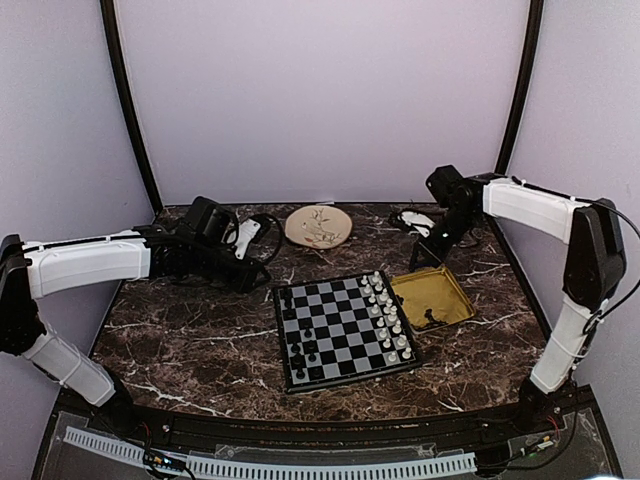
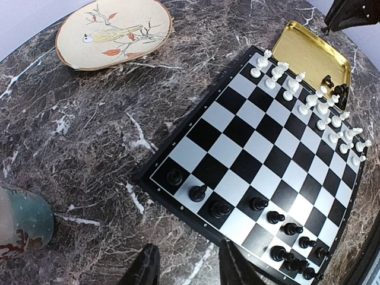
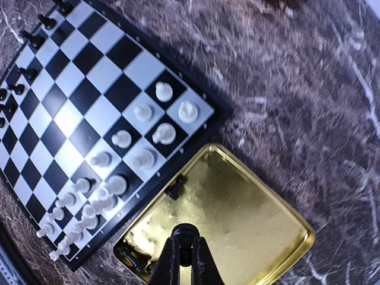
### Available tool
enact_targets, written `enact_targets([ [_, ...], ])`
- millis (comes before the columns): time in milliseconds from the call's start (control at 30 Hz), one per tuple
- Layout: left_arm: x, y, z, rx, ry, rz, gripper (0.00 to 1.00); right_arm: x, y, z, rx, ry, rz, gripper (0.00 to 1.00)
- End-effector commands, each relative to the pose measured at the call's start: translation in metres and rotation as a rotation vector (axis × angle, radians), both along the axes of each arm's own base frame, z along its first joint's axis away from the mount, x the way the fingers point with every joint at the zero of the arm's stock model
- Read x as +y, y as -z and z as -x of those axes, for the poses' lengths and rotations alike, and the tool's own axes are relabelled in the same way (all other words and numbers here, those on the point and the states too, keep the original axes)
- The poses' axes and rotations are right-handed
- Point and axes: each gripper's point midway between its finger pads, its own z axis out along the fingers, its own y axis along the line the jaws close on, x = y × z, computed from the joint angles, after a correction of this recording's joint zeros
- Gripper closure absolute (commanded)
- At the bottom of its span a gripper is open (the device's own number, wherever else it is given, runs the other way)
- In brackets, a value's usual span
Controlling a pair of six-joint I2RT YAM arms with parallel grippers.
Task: Set up the chess pieces on the board
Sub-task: Pick up the pawn from the storage box, then place the pawn at h7.
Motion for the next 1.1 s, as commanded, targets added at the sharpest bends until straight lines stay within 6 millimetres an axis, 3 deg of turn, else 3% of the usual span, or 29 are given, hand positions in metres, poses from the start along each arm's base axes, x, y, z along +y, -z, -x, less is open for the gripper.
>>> enact_targets([
  [0, 0.007, -0.018, -0.001, -0.061, -0.024, 0.001, 0.64, 0.038, -0.033, -0.007, -0.092, -0.082, -0.012, 0.98],
  [133, 0.015, -0.024, -0.003, -0.09, -0.056, -0.011, 0.64, 0.079, -0.035, -0.01, -0.113, -0.15, 0.003, 0.98],
  [567, 0.029, -0.046, -0.004, -0.169, -0.102, -0.007, 0.63, 0.211, 0.012, -0.004, -0.076, -0.335, 0.033, 0.98],
  [733, 0.03, -0.05, -0.003, -0.18, -0.104, -0.002, 0.64, 0.235, 0.032, 0.003, -0.066, -0.374, 0.042, 0.98],
  [1067, 0.029, -0.051, -0.003, -0.182, -0.1, 0.001, 0.63, 0.255, 0.06, 0.01, -0.048, -0.403, 0.057, 0.97],
])
